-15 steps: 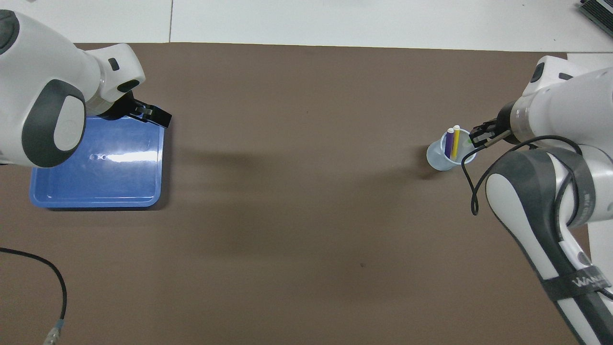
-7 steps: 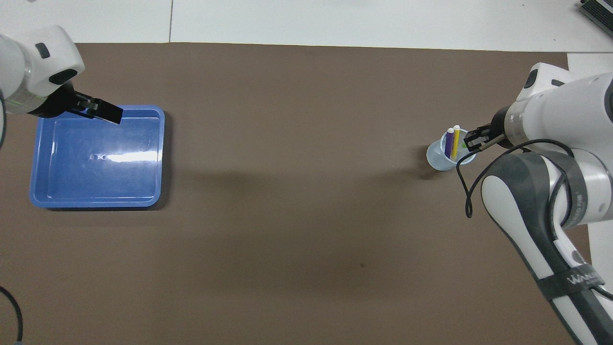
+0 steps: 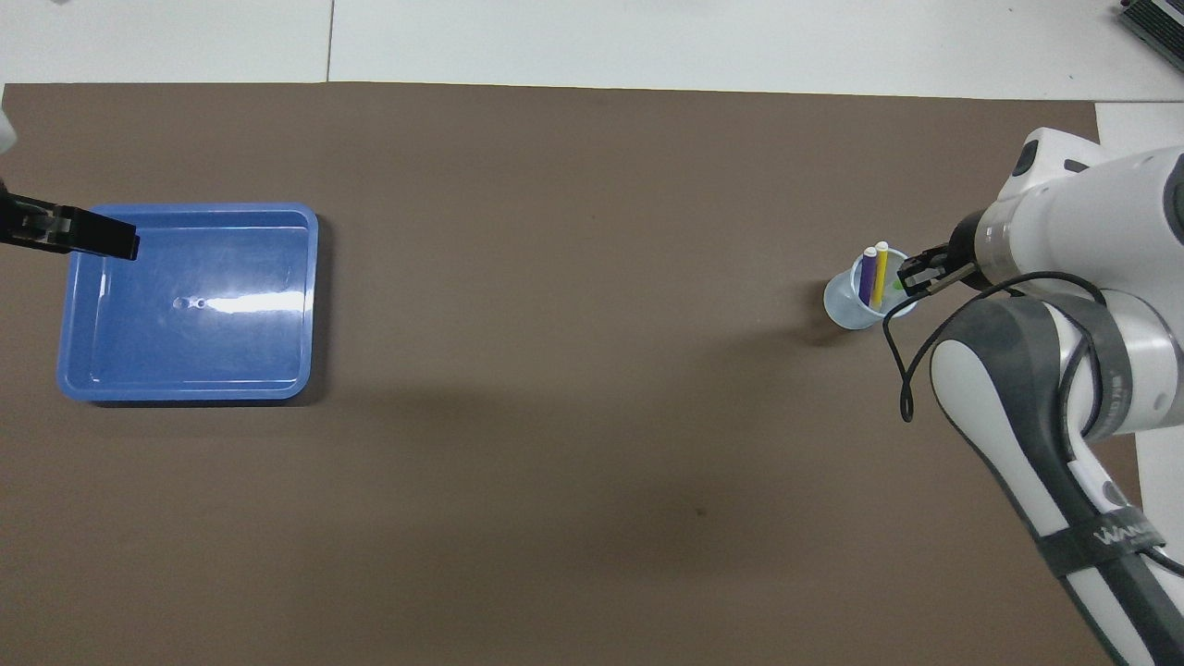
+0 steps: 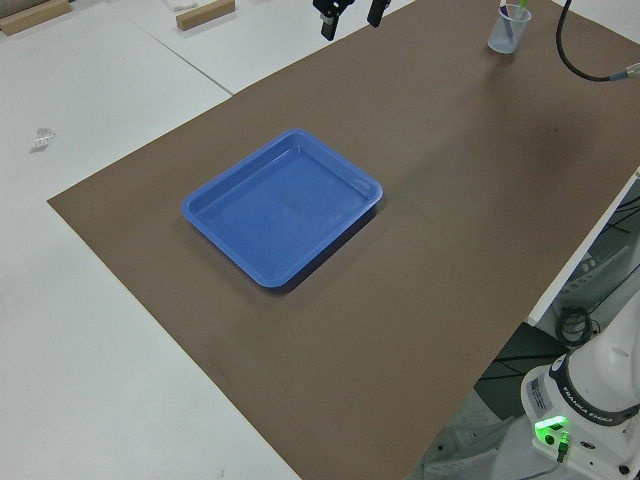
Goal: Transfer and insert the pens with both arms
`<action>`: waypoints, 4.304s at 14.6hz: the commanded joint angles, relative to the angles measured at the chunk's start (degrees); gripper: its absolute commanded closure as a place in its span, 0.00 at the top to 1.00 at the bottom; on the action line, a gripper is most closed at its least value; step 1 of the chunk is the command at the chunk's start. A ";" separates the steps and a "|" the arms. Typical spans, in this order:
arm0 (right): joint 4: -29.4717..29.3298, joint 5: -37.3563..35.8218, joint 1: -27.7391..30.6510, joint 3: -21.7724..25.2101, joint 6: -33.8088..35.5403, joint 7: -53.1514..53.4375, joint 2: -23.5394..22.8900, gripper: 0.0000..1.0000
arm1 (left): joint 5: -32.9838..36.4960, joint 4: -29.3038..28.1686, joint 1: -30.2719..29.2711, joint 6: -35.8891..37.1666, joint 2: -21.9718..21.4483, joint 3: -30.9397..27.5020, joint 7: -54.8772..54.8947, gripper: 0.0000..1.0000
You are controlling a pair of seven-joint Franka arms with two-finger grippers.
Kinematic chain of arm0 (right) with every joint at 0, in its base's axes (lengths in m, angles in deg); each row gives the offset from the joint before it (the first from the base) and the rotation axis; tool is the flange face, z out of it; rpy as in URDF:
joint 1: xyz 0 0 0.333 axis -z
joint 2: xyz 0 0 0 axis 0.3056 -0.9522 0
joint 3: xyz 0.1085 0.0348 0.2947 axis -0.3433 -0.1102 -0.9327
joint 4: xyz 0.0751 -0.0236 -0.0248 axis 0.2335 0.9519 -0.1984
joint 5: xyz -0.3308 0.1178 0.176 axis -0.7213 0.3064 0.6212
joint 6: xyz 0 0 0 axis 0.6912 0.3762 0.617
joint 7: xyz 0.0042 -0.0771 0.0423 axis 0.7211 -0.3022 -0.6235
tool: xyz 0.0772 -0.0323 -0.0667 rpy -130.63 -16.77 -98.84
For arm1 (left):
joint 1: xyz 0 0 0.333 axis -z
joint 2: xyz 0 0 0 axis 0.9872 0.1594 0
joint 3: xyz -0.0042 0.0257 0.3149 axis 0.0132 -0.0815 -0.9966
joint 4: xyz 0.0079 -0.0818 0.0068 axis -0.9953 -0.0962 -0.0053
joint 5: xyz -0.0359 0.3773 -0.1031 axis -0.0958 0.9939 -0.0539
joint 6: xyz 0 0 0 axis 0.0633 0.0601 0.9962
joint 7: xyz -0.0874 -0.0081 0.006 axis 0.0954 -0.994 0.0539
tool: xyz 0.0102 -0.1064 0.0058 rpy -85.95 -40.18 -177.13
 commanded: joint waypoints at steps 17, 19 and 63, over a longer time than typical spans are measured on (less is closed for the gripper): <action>-0.08 1.23 1.78 -0.50 -1.53 -0.34 0.99 1.00 | 0.27 -2.00 -0.50 0.93 -2.04 0.37 -0.95 1.00; -0.70 1.32 1.78 -0.59 -1.45 -0.07 0.99 1.00 | 0.19 -2.00 -0.50 0.93 -2.04 0.37 -0.95 1.00; -17.84 2.99 1.34 -1.56 30.90 22.08 5.21 1.00 | 0.27 -2.00 -0.50 0.93 -2.04 0.37 -0.95 1.00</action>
